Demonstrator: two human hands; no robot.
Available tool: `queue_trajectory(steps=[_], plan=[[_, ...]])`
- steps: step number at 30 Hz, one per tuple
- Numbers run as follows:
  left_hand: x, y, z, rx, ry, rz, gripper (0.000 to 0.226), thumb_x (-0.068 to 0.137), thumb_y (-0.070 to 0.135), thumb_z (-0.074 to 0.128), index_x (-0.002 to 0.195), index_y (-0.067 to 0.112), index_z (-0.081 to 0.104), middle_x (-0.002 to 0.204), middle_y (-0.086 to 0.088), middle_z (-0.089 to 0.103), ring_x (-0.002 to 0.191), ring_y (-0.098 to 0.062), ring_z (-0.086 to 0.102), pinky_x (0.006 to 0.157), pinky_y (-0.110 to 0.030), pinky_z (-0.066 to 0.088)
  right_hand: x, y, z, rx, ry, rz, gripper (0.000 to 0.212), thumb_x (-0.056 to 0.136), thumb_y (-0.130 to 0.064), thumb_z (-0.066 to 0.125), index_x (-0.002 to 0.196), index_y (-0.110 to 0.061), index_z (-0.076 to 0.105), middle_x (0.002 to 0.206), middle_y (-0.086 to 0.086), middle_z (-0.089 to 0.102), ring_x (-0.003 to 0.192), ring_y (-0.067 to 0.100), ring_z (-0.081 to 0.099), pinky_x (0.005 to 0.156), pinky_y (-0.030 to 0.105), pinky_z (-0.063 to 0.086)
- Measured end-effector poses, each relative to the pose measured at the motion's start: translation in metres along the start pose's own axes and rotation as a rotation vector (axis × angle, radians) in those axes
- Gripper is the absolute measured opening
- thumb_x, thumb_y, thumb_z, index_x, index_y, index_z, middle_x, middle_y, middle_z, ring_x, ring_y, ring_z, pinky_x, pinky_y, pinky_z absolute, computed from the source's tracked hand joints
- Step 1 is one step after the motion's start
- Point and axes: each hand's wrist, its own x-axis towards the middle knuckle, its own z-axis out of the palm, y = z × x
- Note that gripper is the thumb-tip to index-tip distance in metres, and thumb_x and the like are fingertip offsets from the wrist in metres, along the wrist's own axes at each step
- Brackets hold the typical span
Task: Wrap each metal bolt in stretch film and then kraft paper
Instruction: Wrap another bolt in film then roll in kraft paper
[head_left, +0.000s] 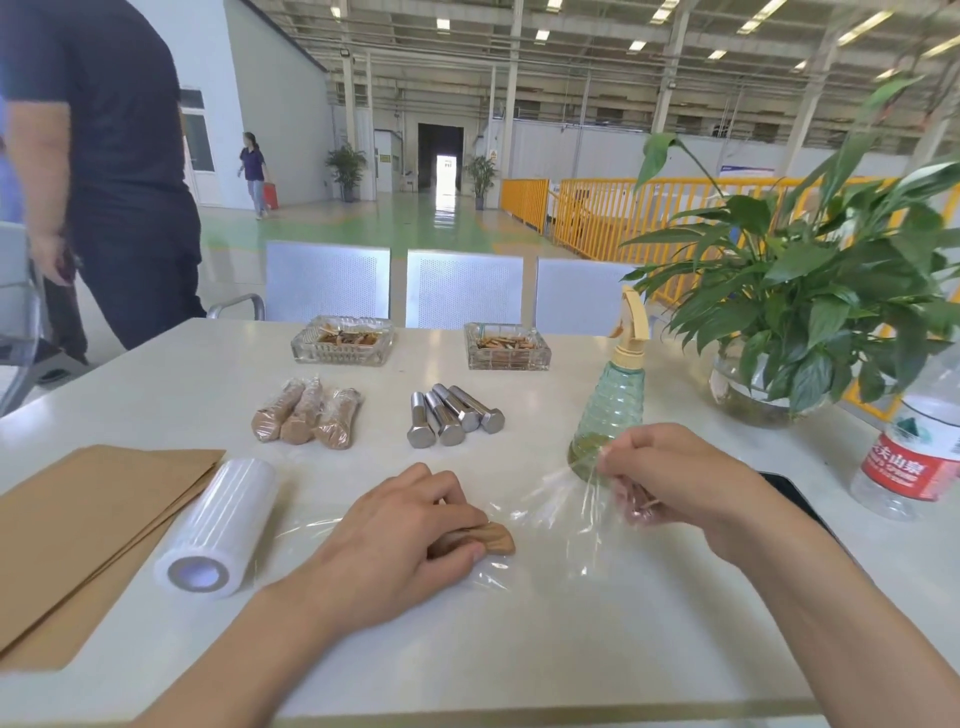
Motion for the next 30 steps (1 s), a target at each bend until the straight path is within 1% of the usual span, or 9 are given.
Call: queue_trajectory(steps=[3, 6, 9, 13, 17, 20, 24, 27, 30], plan=[[0.0, 0.001, 0.0, -0.01, 0.006, -0.005, 0.022, 0.095, 0.057, 0.051, 0.107, 0.044, 0.064, 0.097, 0.024, 0.048, 0.089, -0.004, 0.042, 0.081, -0.025, 0.043, -0.006, -0.023, 0.021, 0.218, -0.185, -0.056, 0.017, 0.096, -0.005, 0.061, 0.08, -0.012, 0.057, 0.062, 0.004, 0.05, 0.049, 0.017, 0.047, 0.045, 0.02, 0.045], [-0.001, 0.001, 0.0, -0.008, 0.017, -0.008, 0.022, 0.094, 0.058, 0.053, 0.108, 0.046, 0.065, 0.096, 0.023, 0.047, 0.09, -0.005, 0.04, 0.081, -0.027, 0.039, -0.003, -0.039, 0.055, 0.326, -0.319, -0.039, 0.023, 0.097, -0.006, 0.062, 0.077, -0.014, 0.056, 0.061, 0.002, 0.048, 0.052, 0.017, 0.042, 0.049, 0.024, 0.046], [0.0, 0.003, -0.001, -0.028, 0.052, -0.028, 0.014, 0.09, 0.056, 0.057, 0.099, 0.046, 0.062, 0.091, 0.023, 0.042, 0.088, -0.004, 0.036, 0.077, -0.026, 0.034, 0.001, -0.048, 0.088, 0.336, -0.328, 0.0, 0.026, 0.095, -0.007, 0.061, 0.071, -0.015, 0.057, 0.06, 0.003, 0.052, 0.051, 0.016, 0.046, 0.051, 0.024, 0.052], [0.001, 0.008, -0.001, -0.111, 0.066, -0.134, 0.019, 0.079, 0.055, 0.06, 0.087, 0.039, 0.057, 0.09, 0.023, 0.049, 0.091, -0.008, 0.041, 0.083, -0.031, 0.039, 0.005, -0.048, 0.116, 0.368, -0.321, 0.059, 0.014, 0.095, -0.006, 0.063, 0.084, -0.015, 0.059, 0.059, 0.001, 0.055, 0.044, 0.011, 0.052, 0.048, 0.022, 0.051], [0.004, 0.011, -0.009, -0.346, 0.067, -0.27, 0.013, 0.074, 0.045, 0.067, 0.077, 0.052, 0.057, 0.096, 0.019, 0.056, 0.098, -0.006, 0.045, 0.091, -0.029, 0.039, 0.008, -0.045, 0.111, 0.504, -0.367, 0.1, 0.008, 0.095, -0.007, 0.062, 0.091, -0.014, 0.061, 0.066, 0.001, 0.054, 0.054, 0.013, 0.05, 0.052, 0.022, 0.048], [0.002, 0.006, -0.021, -0.584, 0.01, -0.37, 0.037, 0.077, 0.031, 0.083, 0.093, 0.055, 0.06, 0.102, 0.018, 0.058, 0.106, -0.005, 0.049, 0.09, -0.019, 0.039, 0.01, -0.042, 0.103, 0.567, -0.413, 0.106, 0.004, 0.096, -0.009, 0.061, 0.094, -0.012, 0.058, 0.071, 0.006, 0.057, 0.051, 0.012, 0.054, 0.05, 0.024, 0.048], [-0.007, 0.003, -0.044, -0.833, -0.028, -0.433, 0.055, 0.076, 0.027, 0.067, 0.129, 0.039, 0.059, 0.123, 0.017, 0.063, 0.125, 0.004, 0.05, 0.106, -0.021, 0.036, 0.011, -0.036, 0.103, 0.595, -0.454, 0.124, 0.005, 0.095, -0.01, 0.062, 0.091, -0.009, 0.064, 0.065, 0.0, 0.058, 0.052, 0.011, 0.048, 0.051, 0.023, 0.048], [-0.021, -0.005, -0.061, -0.882, -0.019, -0.463, 0.048, 0.087, 0.014, 0.058, 0.131, 0.035, 0.061, 0.132, 0.021, 0.062, 0.13, 0.011, 0.046, 0.102, -0.011, 0.039, 0.012, -0.033, 0.106, 0.617, -0.459, 0.135, 0.01, 0.097, -0.011, 0.062, 0.087, -0.015, 0.062, 0.064, -0.001, 0.055, 0.051, 0.012, 0.047, 0.05, 0.023, 0.048], [-0.038, -0.013, -0.07, -0.732, -0.012, -0.512, 0.057, 0.096, -0.008, 0.042, 0.122, 0.037, 0.065, 0.124, 0.028, 0.061, 0.119, 0.018, 0.048, 0.089, -0.002, 0.04, 0.013, -0.032, 0.108, 0.63, -0.456, 0.134, 0.013, 0.097, -0.011, 0.061, 0.086, -0.017, 0.057, 0.065, -0.001, 0.055, 0.05, 0.012, 0.048, 0.049, 0.024, 0.048]])
